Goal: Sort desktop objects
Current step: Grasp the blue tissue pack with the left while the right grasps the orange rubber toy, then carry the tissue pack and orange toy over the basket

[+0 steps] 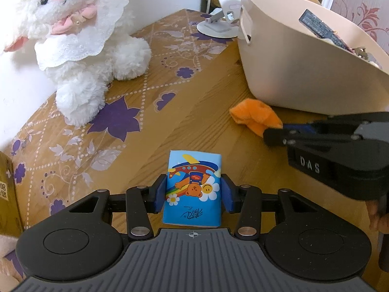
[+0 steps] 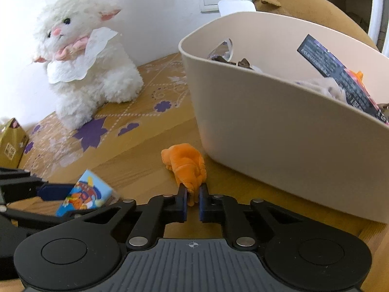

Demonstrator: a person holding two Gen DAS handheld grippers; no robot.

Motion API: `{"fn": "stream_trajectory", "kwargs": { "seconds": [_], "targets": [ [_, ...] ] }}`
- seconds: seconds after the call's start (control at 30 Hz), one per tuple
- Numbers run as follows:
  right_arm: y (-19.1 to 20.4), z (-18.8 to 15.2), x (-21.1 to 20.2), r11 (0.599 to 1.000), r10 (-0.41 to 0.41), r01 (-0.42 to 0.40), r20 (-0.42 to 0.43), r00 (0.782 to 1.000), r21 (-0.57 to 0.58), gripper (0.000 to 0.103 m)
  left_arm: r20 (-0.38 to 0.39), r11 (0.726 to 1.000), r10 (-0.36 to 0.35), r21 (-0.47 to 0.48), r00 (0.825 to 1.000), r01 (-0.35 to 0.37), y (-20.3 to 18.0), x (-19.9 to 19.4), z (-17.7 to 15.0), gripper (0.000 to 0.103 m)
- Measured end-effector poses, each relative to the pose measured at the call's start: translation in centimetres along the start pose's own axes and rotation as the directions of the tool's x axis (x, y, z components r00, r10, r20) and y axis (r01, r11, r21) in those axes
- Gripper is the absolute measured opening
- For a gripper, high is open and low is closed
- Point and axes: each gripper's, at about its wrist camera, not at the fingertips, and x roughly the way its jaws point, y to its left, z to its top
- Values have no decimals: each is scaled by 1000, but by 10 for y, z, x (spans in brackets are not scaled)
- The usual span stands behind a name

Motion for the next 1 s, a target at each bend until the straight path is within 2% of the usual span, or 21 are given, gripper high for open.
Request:
{"fn": "stream_trajectory", "kwargs": {
  "seconds": [0.27,0.7,1.0],
  "targets": [
    [-12,-8,-17,1000,7,-7,-27,1000,9,8,36,1000,6,-6,999,-6,-7,-21,-1,46],
    [-18,-6,-66,999,44,-44,61,997,-5,8,87,999,17,35,996,-20,-29,-58,8,46],
    [-32,7,-103,997,71,-74,117,991,19,8,143,998,33,54,989,-41,-44,-94,23,46]
  ]
}}
